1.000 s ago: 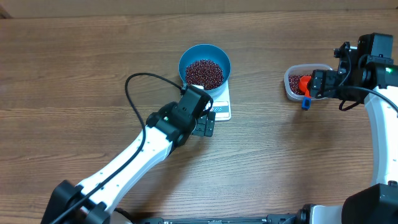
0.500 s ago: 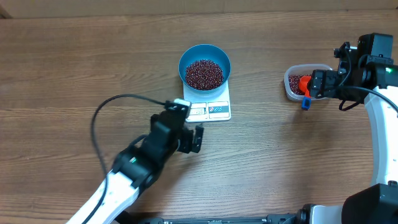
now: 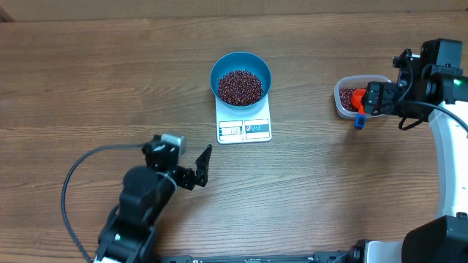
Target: Scoop item into bowl and weigh 150g on scale
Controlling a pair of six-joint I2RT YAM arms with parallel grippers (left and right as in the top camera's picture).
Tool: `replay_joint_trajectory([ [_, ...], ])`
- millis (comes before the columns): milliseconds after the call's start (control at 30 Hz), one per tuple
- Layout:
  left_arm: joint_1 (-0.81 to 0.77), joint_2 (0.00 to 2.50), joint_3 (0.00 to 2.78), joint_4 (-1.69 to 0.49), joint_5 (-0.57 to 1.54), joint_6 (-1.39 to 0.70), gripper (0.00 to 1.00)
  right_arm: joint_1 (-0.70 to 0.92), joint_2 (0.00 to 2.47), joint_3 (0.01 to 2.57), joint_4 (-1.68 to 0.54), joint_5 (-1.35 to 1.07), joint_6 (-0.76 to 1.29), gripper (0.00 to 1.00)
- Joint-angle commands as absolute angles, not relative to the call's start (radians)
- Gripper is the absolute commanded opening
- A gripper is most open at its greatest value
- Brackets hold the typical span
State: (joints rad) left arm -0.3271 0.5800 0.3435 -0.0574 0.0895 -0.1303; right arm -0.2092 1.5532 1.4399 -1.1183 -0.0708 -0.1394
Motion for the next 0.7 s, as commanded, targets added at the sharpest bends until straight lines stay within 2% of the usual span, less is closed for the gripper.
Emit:
replay_joint_trajectory([
  [0,-0.285,0.474,0.249,0.013,0.124,-0.104,1.00,-0.211,1.528,1.471,-1.116,-0.073,-0.147,1.00],
  [267,-0.191,0.255,0.066,0.163,0.124,-0.100,1.00,-0.211,1.528,1.471,-1.116,-0.073,-0.147,1.00],
  [667,-0.121,0.138,0.005,0.064,0.122,0.033,1.00,-0.211,1.528,1.471,-1.116,-0.073,-0.147,1.00],
])
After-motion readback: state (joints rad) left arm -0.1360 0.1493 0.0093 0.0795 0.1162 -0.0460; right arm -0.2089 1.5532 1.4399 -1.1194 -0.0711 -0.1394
